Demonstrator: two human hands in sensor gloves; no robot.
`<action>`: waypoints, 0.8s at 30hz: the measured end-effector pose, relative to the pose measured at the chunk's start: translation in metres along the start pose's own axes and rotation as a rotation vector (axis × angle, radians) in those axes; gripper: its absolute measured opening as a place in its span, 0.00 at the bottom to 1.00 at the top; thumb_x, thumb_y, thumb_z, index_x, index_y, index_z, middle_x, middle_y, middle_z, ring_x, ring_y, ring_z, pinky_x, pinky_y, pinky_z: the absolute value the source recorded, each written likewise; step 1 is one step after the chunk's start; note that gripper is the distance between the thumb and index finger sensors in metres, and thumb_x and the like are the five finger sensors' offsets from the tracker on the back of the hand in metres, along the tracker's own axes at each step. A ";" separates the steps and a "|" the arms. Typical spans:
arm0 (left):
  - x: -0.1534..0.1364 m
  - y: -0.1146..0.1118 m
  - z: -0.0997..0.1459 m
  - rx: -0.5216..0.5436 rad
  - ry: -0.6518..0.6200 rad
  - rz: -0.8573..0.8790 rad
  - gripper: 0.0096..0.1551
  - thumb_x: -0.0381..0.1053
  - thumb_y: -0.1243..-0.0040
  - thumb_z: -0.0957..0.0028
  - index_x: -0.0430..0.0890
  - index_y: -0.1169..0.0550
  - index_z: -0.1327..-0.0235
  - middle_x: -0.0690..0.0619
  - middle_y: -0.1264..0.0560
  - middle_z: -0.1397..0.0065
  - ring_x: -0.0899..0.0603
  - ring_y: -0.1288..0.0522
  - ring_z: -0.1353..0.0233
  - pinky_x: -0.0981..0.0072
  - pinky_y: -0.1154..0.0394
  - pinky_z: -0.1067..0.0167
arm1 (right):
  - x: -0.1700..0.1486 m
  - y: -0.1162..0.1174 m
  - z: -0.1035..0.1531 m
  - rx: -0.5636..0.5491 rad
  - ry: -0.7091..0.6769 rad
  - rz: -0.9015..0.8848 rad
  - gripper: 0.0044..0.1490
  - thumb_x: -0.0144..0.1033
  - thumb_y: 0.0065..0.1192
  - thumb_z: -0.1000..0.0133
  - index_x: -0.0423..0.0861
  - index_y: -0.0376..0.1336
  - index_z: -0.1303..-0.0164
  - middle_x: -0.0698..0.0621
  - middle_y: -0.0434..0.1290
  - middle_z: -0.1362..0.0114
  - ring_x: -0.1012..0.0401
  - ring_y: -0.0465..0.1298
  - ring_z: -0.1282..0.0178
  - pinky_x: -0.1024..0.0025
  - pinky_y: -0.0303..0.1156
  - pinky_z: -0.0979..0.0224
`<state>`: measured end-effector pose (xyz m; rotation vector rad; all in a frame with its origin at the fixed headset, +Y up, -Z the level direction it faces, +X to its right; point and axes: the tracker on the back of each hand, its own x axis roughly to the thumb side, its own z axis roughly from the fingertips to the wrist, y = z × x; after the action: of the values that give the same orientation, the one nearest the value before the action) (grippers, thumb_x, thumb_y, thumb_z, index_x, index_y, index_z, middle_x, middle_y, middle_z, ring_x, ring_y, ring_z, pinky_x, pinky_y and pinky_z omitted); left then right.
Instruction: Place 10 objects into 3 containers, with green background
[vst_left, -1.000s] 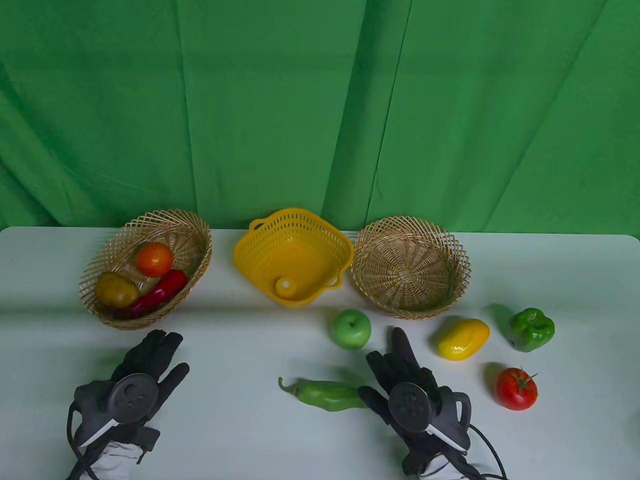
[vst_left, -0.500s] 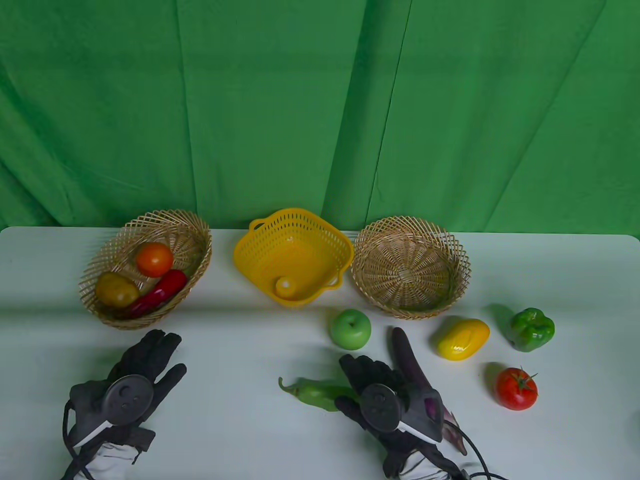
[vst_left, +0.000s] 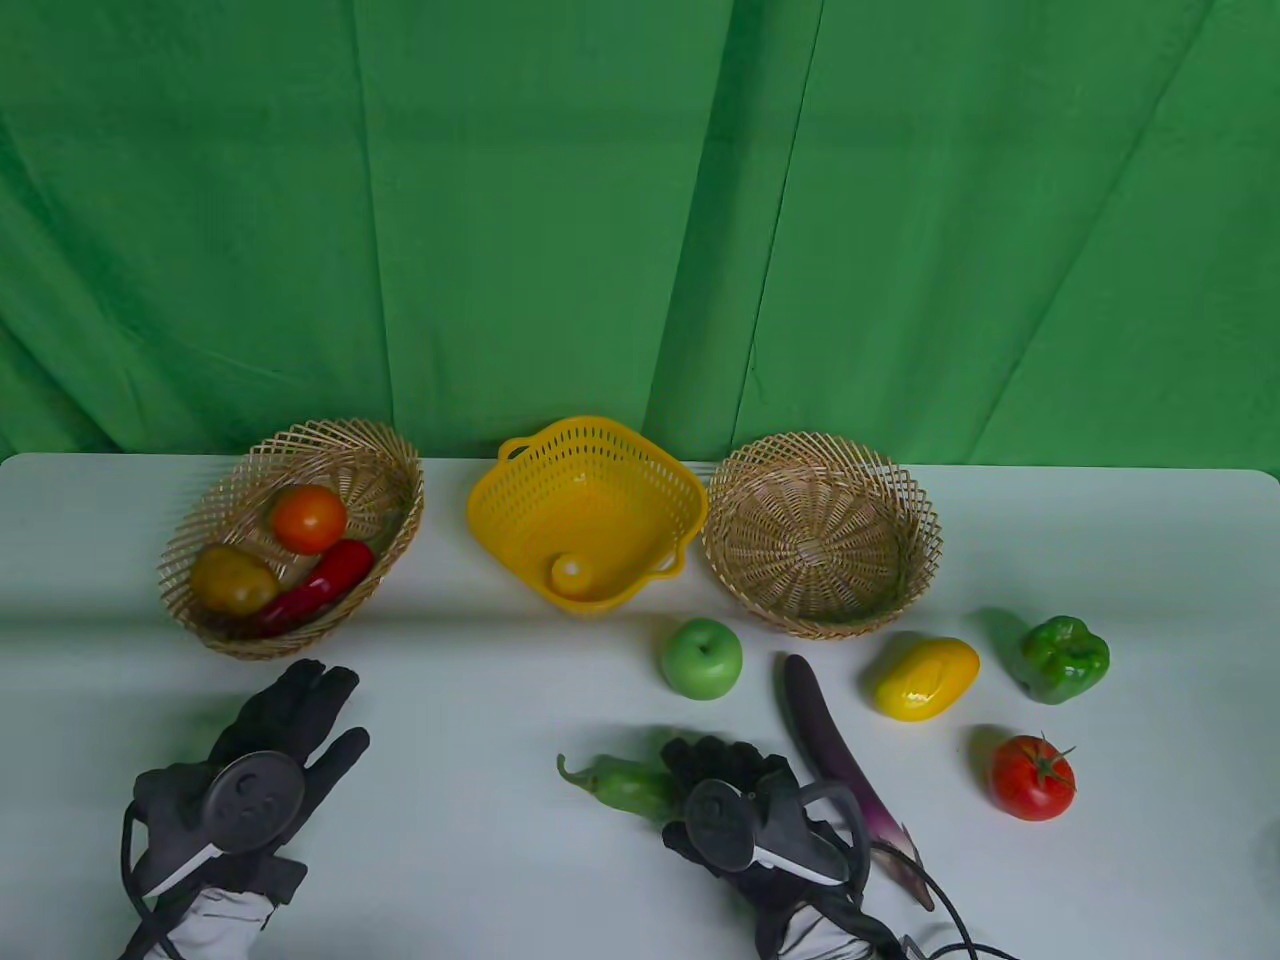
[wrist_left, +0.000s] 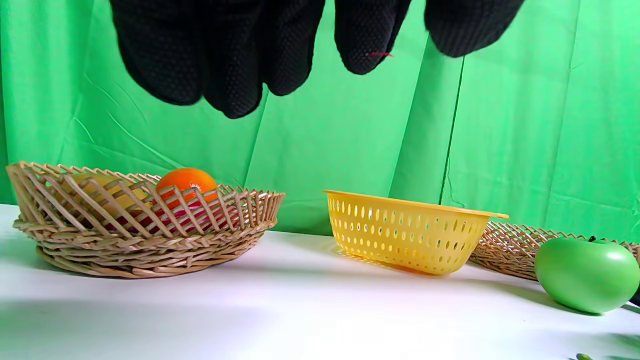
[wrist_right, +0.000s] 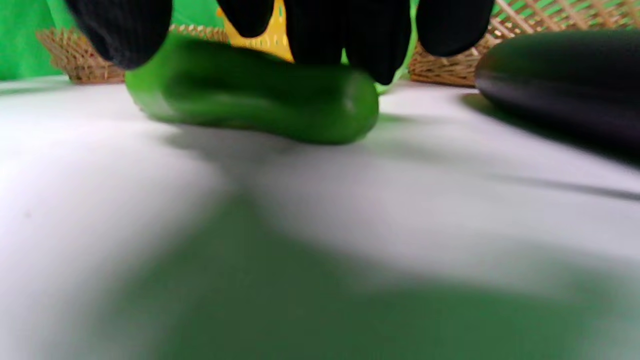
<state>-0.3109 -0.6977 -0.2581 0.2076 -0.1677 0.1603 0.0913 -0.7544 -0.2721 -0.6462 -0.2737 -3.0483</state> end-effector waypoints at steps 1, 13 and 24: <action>0.000 0.000 0.000 -0.001 0.001 0.000 0.37 0.68 0.53 0.40 0.57 0.36 0.17 0.40 0.32 0.17 0.33 0.25 0.24 0.40 0.26 0.36 | 0.001 0.003 -0.001 0.017 -0.002 0.026 0.50 0.58 0.58 0.41 0.53 0.45 0.12 0.42 0.58 0.12 0.39 0.62 0.17 0.34 0.56 0.18; 0.000 0.000 0.000 -0.008 0.004 0.004 0.37 0.68 0.53 0.40 0.57 0.36 0.17 0.40 0.32 0.17 0.33 0.25 0.24 0.40 0.26 0.36 | 0.006 0.015 -0.012 -0.031 0.013 0.125 0.49 0.50 0.61 0.40 0.52 0.44 0.13 0.46 0.64 0.16 0.43 0.68 0.21 0.40 0.61 0.19; -0.001 0.001 0.000 0.000 0.001 0.009 0.37 0.68 0.53 0.40 0.57 0.35 0.17 0.40 0.32 0.17 0.33 0.25 0.24 0.40 0.26 0.36 | 0.010 0.002 -0.017 -0.021 -0.005 0.139 0.47 0.49 0.60 0.40 0.50 0.46 0.14 0.46 0.66 0.19 0.45 0.71 0.27 0.45 0.65 0.23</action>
<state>-0.3116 -0.6970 -0.2581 0.2066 -0.1675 0.1693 0.0757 -0.7588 -0.2831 -0.6456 -0.1890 -2.9214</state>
